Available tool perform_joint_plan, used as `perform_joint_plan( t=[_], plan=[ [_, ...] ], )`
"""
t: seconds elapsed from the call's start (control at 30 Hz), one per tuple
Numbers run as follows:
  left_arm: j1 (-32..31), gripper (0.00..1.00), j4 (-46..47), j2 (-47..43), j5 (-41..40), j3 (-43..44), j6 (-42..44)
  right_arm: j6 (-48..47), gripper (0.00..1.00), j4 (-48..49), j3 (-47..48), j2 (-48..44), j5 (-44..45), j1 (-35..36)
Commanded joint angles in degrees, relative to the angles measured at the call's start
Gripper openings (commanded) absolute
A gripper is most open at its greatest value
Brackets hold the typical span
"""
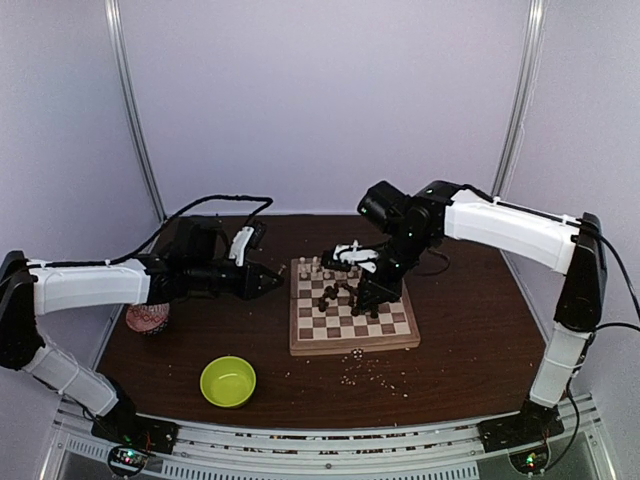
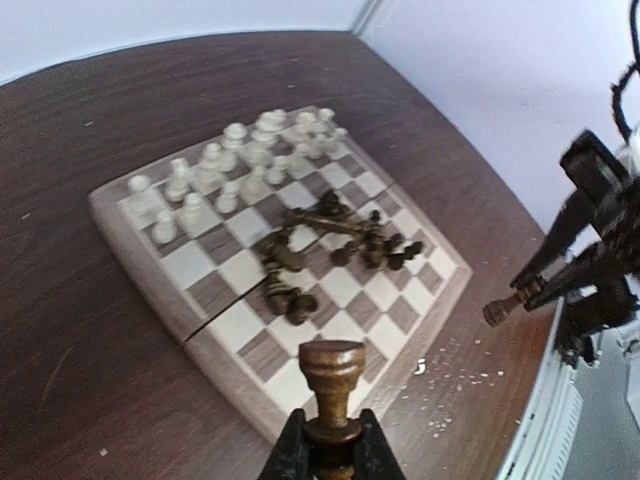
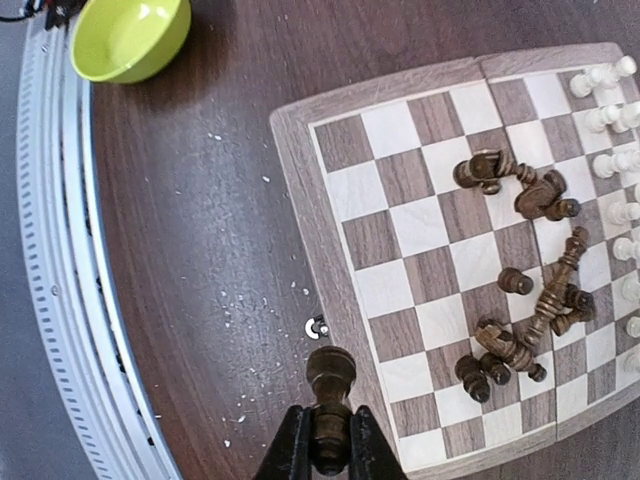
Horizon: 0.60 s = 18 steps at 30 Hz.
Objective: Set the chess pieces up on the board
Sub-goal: Place the king on e8.
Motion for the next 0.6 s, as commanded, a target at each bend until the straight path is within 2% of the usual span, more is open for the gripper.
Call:
perform_joint_plan(
  t=[0.0, 0.23, 0.57],
  plan=[
    [1.41, 0.02, -13.18, -3.94, -12.71, 1.40, 1.04, -1.99, 0.00, 0.65, 2.06, 5.68, 7.79, 2.09],
    [1.52, 0.03, -13.63, -5.85, -13.05, 0.28, 0.54, -2.35, 0.00, 1.45, 4.16, 11.55, 9.14, 2.84],
    [1.56, 0.03, -13.18, -5.82, -12.61, -0.83, 0.34, -1.41, 0.01, 3.13, 4.47, 14.17, 9.86, 3.60]
  ],
)
